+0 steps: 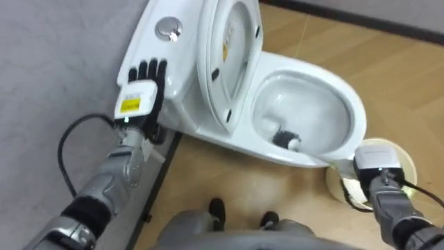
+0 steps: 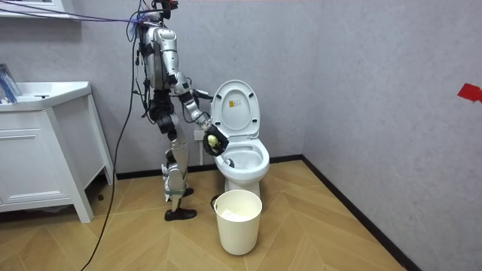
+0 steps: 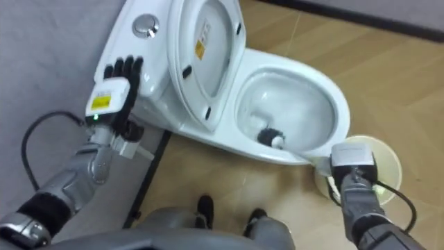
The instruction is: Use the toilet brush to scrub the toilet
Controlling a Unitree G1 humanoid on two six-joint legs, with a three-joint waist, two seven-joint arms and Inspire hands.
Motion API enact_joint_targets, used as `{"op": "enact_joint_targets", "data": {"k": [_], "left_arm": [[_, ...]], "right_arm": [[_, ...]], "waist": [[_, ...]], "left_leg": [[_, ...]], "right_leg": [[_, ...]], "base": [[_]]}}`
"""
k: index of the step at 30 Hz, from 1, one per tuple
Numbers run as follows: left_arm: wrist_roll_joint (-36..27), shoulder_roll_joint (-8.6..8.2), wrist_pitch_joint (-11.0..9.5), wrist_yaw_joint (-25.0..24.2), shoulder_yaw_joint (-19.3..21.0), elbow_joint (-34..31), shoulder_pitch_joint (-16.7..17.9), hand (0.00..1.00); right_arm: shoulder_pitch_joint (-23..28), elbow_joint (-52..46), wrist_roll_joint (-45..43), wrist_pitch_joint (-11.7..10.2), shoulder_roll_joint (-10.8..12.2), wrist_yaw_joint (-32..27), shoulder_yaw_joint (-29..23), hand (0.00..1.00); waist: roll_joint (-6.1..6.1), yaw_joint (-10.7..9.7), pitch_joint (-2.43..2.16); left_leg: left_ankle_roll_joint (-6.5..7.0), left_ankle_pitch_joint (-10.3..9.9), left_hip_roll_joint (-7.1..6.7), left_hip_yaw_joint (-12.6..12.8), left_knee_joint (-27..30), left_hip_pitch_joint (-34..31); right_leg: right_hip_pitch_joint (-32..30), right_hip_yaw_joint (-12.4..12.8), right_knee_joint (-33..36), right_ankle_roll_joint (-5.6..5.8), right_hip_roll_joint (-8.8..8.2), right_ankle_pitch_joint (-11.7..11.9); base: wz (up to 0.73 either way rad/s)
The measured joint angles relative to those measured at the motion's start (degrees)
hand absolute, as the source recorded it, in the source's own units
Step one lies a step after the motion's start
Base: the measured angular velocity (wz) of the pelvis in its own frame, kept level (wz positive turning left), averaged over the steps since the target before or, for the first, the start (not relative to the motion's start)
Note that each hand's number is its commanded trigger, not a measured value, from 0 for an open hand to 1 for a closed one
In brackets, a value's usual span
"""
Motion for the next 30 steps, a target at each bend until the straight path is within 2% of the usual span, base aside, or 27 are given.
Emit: {"op": "enact_joint_targets", "data": {"k": [6,7,9,11,13,15,17,19,20,21,22,23,26,30], "left_arm": [[3.7,-0.29,0.3,0.0,5.0,-2.1,9.1,0.0],[3.6,-0.45,0.4,0.0,5.6,-2.1,9.8,0.0],[3.6,-1.38,0.4,0.2,8.2,-2.4,13.0,0.0],[3.2,-2.72,0.8,0.2,10.5,-1.9,14.9,0.0],[3.0,-3.83,2.8,-2.5,11.9,2.5,15.5,0.0],[0.2,-4.95,5.6,-7.4,14.1,9.4,17.0,0.0],[-2.6,-5.88,7.2,-10.7,16.8,14.2,18.3,0.0],[-7.2,-6.47,8.0,-13.5,19.9,17.2,19.4,0.0],[-9.8,-6.62,8.7,-15.0,21.7,18.0,20.3,0.0],[-12.3,-6.8,9.1,-15.9,23.1,18.9,20.7,0.0],[-13.4,-6.85,9.3,-16.4,23.6,19.2,20.7,0.0],[-15.2,-7.07,9.4,-16.9,24.6,20.1,20.7,0.0],[-17.9,-7.28,9.5,-18.6,26.7,21.0,20.7,0.0],[-20.6,-7.5,9.8,-19.8,27.7,20.9,20.1,0.0]], "right_arm": [[6.6,-0.8,2.8,0.0,3.6,2.3,-9.7,1.0],[6.9,-0.7,2.8,0.0,3.9,2.8,-10.5,1.0],[7.6,-1.0,3.9,0.0,5.7,4.5,-13.5,1.0],[8.1,-1.0,5.1,0.0,6.7,5.7,-14.5,1.0],[8.7,-1.4,6.4,-0.1,7.1,7.3,-15.2,1.0],[9.1,-2.2,7.8,-0.2,7.4,9.6,-16.5,1.0],[9.1,-1.9,8.5,0.0,8.1,10.6,-17.8,1.0],[9.0,-1.3,9.2,-0.2,8.3,10.9,-18.6,1.0],[9.0,-1.2,9.9,-0.2,8.4,10.9,-18.7,1.0],[9.0,-0.9,11.4,-0.2,8.4,10.9,-18.9,1.0],[9.0,-0.8,12.0,-0.2,8.4,11.0,-19.2,1.0],[9.0,-0.6,13.0,-0.3,8.4,11.0,-19.7,1.0],[9.2,-0.3,15.7,-1.2,8.6,11.1,-21.8,1.0],[9.5,2.1,22.9,-2.1,9.7,9.9,-26.1,1.0]], "waist": [[-1.63,0.0,-0.38],[-1.69,0.0,-0.33],[-2.28,0.2,-0.47],[-2.57,0.6,-0.45],[-2.6,1.4,-0.43],[-2.69,1.4,-0.39],[-2.95,1.6,-0.29],[-2.79,1.9,0.07],[-2.3,2.2,0.34],[-2.32,2.9,0.82],[-2.18,3.1,0.86],[-1.84,3.2,0.74],[-1.02,3.1,0.76],[-0.88,2.5,0.68]], "left_leg": [[-0.86,-1.5,-0.08,-1.7,-1.2,6.1],[-0.92,-1.6,-0.07,-1.7,-1.2,6.5],[-1.2,-2.0,-0.07,-1.6,-1.3,8.4],[-1.23,-2.0,-0.06,-1.4,-1.3,9.6],[-1.37,-2.1,-0.06,-1.8,-1.3,10.8],[-1.92,-2.5,-0.06,-3.6,-1.2,11.5],[-2.04,-2.7,-0.09,-4.3,-1.2,11.5],[-2.05,-2.8,-0.12,-4.4,-1.0,11.6],[-2.08,-2.9,-0.13,-4.5,-1.0,11.9],[-2.08,-3.1,-0.12,-4.6,-1.0,12.0],[-2.08,-3.1,-0.15,-4.7,-0.9,12.0],[-2.03,-3.2,-0.25,-4.9,-0.9,11.9],[-1.95,-3.2,-0.69,-5.2,-0.9,12.4],[-1.77,-3.3,-1.05,-5.2,-0.9,12.9]], "right_leg": [[7.4,-1.5,-3.8,0.11,0.73,-0.7],[7.9,-1.6,-3.9,0.12,0.75,-0.9],[9.7,-1.4,-4.0,-0.03,0.77,-1.5],[11.2,-1.3,-4.7,-0.14,0.86,-1.6],[12.5,-1.3,-4.8,-0.31,0.89,-1.7],[13.6,-1.6,-5.4,-0.39,0.75,-2.1],[14.1,-2.6,-5.6,-0.43,0.8,-2.3],[14.6,-3.3,-5.6,-0.43,0.81,-2.3],[15.2,-3.8,-5.6,-0.4,0.8,-2.4],[15.3,-4.1,-5.6,-0.37,0.75,-2.6],[15.3,-4.2,-5.6,-0.33,0.67,-2.8],[15.3,-4.5,-5.3,-0.15,0.56,-3.2],[15.5,-4.6,-4.2,0.23,0.06,-4.0],[16.0,-4.5,-4.0,0.47,-0.27,-4.2]], "base": [[0.11],[0.0],[-0.04],[-0.09],[-0.08],[0.09],[0.28],[0.27],[0.21],[0.19],[0.19],[0.21],[0.09],[0.0]]}}
